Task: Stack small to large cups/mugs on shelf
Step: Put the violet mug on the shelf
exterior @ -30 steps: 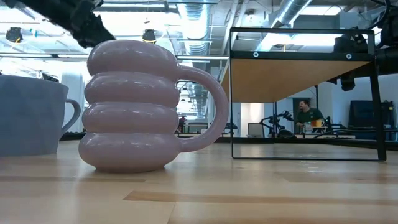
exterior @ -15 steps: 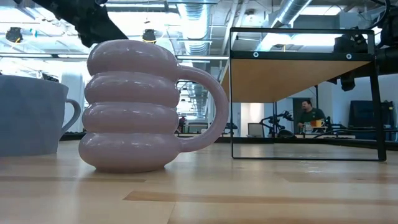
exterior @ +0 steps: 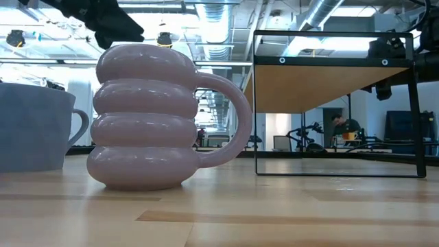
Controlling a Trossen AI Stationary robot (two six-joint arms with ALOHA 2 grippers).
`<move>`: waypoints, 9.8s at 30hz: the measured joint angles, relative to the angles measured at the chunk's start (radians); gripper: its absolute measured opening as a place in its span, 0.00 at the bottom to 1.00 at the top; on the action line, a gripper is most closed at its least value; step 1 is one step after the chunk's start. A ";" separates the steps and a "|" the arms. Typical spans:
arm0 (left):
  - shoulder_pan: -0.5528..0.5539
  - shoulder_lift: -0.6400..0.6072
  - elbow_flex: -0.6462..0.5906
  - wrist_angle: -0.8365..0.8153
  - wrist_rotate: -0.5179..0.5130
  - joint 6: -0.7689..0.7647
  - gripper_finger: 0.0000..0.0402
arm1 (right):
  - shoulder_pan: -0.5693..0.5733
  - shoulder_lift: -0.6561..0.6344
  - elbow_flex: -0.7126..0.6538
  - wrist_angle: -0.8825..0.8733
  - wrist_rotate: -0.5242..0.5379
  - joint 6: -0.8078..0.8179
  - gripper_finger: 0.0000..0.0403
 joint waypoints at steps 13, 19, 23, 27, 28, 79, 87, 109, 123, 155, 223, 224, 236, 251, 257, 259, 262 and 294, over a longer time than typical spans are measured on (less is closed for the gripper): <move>-0.030 0.147 0.000 0.197 0.145 0.046 0.32 | 0.000 0.000 0.000 0.003 0.000 0.000 0.16; -0.052 0.176 0.000 0.236 0.156 0.033 0.32 | 0.000 0.000 0.000 0.003 0.000 0.000 0.16; -0.071 0.175 0.012 0.253 0.199 0.021 0.32 | 0.000 0.000 0.000 0.003 0.000 0.000 0.16; -0.100 0.175 0.071 0.211 0.199 0.033 0.32 | 0.000 0.000 0.000 0.003 0.000 0.000 0.16; -0.108 0.175 0.088 0.189 0.198 0.044 0.32 | 0.000 0.000 0.000 0.003 0.000 0.000 0.16; -0.238 0.700 0.549 -0.369 0.352 -0.161 0.32 | -0.006 0.000 0.000 0.004 0.000 0.001 0.16; -0.256 0.784 0.549 -0.304 0.382 -0.192 0.32 | -0.006 -0.001 0.000 -0.003 0.000 0.001 0.16; -0.321 0.928 0.556 -0.175 0.380 -0.241 0.32 | -0.006 0.001 0.000 -0.006 0.000 0.000 0.16; -0.363 0.957 0.557 -0.238 0.304 -0.234 0.32 | -0.006 0.001 0.000 -0.008 0.000 0.000 0.16; -0.395 0.974 0.557 -0.298 0.267 -0.338 0.32 | -0.006 0.001 0.000 -0.016 0.000 0.001 0.16; -0.341 1.091 0.556 -0.216 0.381 -0.267 0.06 | -0.006 0.000 0.000 -0.016 0.000 0.000 0.16; -0.340 1.091 0.556 -0.216 0.377 -0.267 0.05 | -0.006 0.000 0.000 -0.016 0.000 0.000 0.16; -0.335 1.091 0.607 -0.227 0.343 -0.179 0.05 | -0.006 0.000 0.000 -0.016 0.000 0.000 0.16; -0.336 1.091 0.607 -0.246 0.345 -0.179 0.05 | -0.006 0.000 0.000 -0.016 0.000 0.000 0.16; -0.334 1.091 0.607 -0.251 0.264 -0.145 0.05 | -0.006 0.000 0.000 -0.016 0.000 -0.001 0.16; -0.325 1.087 0.607 -0.255 0.253 -0.134 0.05 | -0.006 0.000 0.000 -0.016 0.000 -0.001 0.16; -0.309 1.067 0.607 -0.264 0.245 -0.133 0.05 | -0.006 0.000 0.000 -0.016 0.000 0.000 0.16; 0.112 0.767 0.921 -0.502 0.075 0.077 0.05 | -0.007 0.000 0.000 -0.015 0.001 0.000 0.16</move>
